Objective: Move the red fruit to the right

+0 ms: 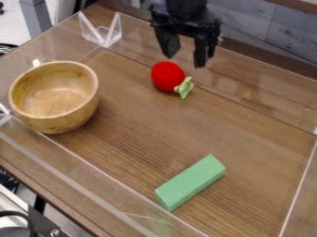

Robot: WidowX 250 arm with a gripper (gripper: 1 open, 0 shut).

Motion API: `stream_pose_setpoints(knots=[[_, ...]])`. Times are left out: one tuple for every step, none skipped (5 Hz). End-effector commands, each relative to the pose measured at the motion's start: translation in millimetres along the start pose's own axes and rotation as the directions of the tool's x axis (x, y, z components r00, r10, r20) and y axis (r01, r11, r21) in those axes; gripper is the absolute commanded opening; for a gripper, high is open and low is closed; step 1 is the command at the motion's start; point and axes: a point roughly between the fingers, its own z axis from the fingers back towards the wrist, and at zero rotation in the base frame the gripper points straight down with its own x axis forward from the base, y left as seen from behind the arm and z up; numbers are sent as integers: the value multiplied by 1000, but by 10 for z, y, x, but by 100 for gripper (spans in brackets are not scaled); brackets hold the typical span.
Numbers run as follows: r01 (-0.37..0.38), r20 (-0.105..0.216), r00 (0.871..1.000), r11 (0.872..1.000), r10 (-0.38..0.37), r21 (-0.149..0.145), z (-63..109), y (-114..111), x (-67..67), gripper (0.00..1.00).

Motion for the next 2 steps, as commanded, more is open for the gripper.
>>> stream_pose_setpoints(knots=[[39, 33, 999, 999, -39, 3, -40, -13, 9, 100], [-8, 42, 999, 1000, 7, 14, 15, -18, 32, 100]])
